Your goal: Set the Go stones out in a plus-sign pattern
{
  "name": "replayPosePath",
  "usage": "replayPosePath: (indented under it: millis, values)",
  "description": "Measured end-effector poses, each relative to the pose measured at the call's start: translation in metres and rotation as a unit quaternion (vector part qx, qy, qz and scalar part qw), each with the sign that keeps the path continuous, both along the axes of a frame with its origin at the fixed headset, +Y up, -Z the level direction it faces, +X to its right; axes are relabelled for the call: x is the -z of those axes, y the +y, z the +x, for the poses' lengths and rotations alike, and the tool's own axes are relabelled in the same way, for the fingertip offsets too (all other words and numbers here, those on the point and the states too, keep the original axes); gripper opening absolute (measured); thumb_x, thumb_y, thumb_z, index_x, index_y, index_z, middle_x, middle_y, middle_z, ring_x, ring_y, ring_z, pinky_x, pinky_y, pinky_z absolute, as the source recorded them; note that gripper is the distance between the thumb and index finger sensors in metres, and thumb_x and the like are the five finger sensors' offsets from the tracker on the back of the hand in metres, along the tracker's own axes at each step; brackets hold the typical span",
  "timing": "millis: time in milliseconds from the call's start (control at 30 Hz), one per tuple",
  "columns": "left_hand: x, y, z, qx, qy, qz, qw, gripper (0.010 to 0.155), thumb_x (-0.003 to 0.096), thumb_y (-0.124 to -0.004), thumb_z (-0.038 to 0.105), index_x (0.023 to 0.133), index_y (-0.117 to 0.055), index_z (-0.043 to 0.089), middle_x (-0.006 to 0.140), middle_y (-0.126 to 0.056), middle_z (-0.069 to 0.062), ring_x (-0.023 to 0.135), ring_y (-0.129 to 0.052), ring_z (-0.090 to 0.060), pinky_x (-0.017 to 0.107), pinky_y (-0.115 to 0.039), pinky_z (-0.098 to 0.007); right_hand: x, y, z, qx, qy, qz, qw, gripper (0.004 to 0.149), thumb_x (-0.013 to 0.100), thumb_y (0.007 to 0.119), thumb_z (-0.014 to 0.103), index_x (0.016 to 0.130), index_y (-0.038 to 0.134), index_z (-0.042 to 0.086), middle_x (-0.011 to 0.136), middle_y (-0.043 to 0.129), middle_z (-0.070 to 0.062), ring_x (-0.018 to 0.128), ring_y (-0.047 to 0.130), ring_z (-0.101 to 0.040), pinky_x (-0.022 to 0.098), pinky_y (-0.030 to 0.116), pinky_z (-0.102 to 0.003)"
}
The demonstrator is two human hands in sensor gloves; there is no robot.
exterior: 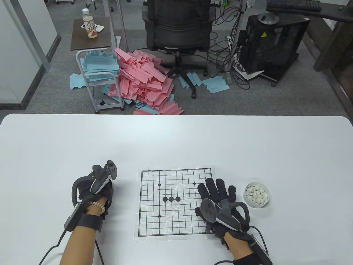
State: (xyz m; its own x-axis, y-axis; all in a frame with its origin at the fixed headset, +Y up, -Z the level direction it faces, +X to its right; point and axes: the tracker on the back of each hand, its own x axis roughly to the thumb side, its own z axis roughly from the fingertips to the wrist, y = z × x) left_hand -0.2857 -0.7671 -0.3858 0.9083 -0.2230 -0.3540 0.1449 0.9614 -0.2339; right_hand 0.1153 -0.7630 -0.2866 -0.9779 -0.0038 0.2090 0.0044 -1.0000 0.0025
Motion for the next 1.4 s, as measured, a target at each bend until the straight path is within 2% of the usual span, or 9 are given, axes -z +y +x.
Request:
replayPosePath:
  millis: [100, 267, 367, 433, 633, 733, 1000, 1233, 1400]
  values:
    - [-0.001, -0.001, -0.001, -0.002, -0.002, 0.016, 1.000, 0.040, 0.0309, -0.097, 0.038, 0.070, -0.096, 0.030, 0.067, -0.108, 0.004, 0.050, -0.102, -0.023, 0.056, -0.076, -0.054, 0.000, 0.000, 0.000, 0.000, 0.001, 0.000, 1.000, 0.083, 0.042, 0.074, 0.061, 0.111, 0.035, 0.036, 0.121, 0.026, -0.003, 0.114, 0.027, -0.042, 0.076, 0.029, -0.073]
    - [0.000, 0.000, 0.002, 0.009, -0.007, 0.004, 1.000, 0.041, 0.0312, -0.097, 0.038, 0.071, -0.096, 0.031, 0.069, -0.108, 0.005, 0.051, -0.102, -0.023, 0.057, -0.076, -0.054, 0.000, 0.000, 0.000, 0.001, 0.001, 0.001, 1.000, 0.083, 0.042, 0.074, 0.061, 0.111, 0.035, 0.036, 0.121, 0.026, -0.003, 0.114, 0.027, -0.042, 0.076, 0.029, -0.073]
    - [0.002, 0.001, 0.003, 0.016, -0.008, -0.019, 1.000, 0.045, 0.0295, -0.099, 0.038, 0.074, -0.094, 0.031, 0.072, -0.108, 0.005, 0.052, -0.104, -0.022, 0.057, -0.077, -0.054, 0.000, 0.000, 0.000, 0.001, 0.001, 0.001, 1.000, 0.083, 0.042, 0.074, 0.061, 0.111, 0.035, 0.036, 0.121, 0.026, -0.003, 0.114, 0.027, -0.042, 0.076, 0.029, -0.073]
    - [0.003, 0.000, 0.003, 0.010, -0.004, -0.032, 0.999, 0.051, 0.0297, -0.099, 0.038, 0.080, -0.091, 0.030, 0.075, -0.107, 0.002, 0.053, -0.103, -0.022, 0.057, -0.076, -0.054, 0.000, 0.000, 0.000, 0.001, 0.001, 0.001, 1.000, 0.083, 0.042, 0.074, 0.061, 0.111, 0.035, 0.036, 0.121, 0.026, -0.003, 0.114, 0.027, -0.042, 0.076, 0.029, -0.073]
    - [0.003, -0.001, 0.005, 0.025, -0.011, -0.027, 0.999, 0.050, 0.0309, -0.098, 0.037, 0.079, -0.093, 0.028, 0.074, -0.108, -0.001, 0.052, -0.104, -0.024, 0.057, -0.076, -0.055, 0.000, -0.001, 0.000, 0.001, 0.001, 0.001, 1.000, 0.083, 0.042, 0.074, 0.061, 0.111, 0.035, 0.036, 0.121, 0.026, -0.003, 0.114, 0.027, -0.042, 0.076, 0.029, -0.073]
    - [0.002, -0.004, 0.008, 0.037, -0.018, -0.010, 0.999, 0.041, 0.0328, -0.096, 0.035, 0.073, -0.097, 0.028, 0.070, -0.108, -0.001, 0.050, -0.103, -0.025, 0.057, -0.076, -0.056, 0.000, -0.001, -0.001, 0.000, 0.002, 0.001, 1.000, 0.083, 0.042, 0.074, 0.061, 0.111, 0.036, 0.036, 0.121, 0.026, -0.003, 0.114, 0.027, -0.042, 0.076, 0.030, -0.073]
    - [-0.001, -0.003, 0.006, 0.038, -0.027, 0.003, 0.999, 0.042, 0.0309, -0.096, 0.037, 0.072, -0.096, 0.029, 0.067, -0.109, 0.002, 0.048, -0.103, -0.023, 0.057, -0.076, -0.055, 0.000, -0.001, 0.000, 0.001, 0.001, -0.001, 1.000, 0.083, 0.043, 0.074, 0.061, 0.111, 0.035, 0.036, 0.121, 0.026, -0.003, 0.114, 0.027, -0.042, 0.076, 0.029, -0.073]
    - [-0.008, 0.014, 0.014, 0.064, -0.059, 0.045, 0.995, 0.041, 0.0335, -0.093, 0.033, 0.075, -0.095, 0.028, 0.070, -0.107, 0.001, 0.050, -0.102, -0.025, 0.058, -0.075, -0.056, 0.000, -0.001, 0.000, 0.000, 0.001, -0.002, 1.000, 0.083, 0.042, 0.074, 0.061, 0.111, 0.035, 0.036, 0.121, 0.026, -0.003, 0.115, 0.027, -0.042, 0.076, 0.029, -0.073]
    - [-0.011, 0.038, 0.038, 0.042, -0.099, 0.090, 0.990, 0.042, 0.0335, -0.093, 0.032, 0.075, -0.094, 0.028, 0.070, -0.107, 0.001, 0.049, -0.103, -0.024, 0.056, -0.077, -0.056, 0.000, -0.001, 0.000, 0.001, 0.000, 0.000, 1.000, 0.083, 0.042, 0.074, 0.061, 0.111, 0.035, 0.036, 0.121, 0.026, -0.003, 0.114, 0.027, -0.042, 0.076, 0.029, -0.073]
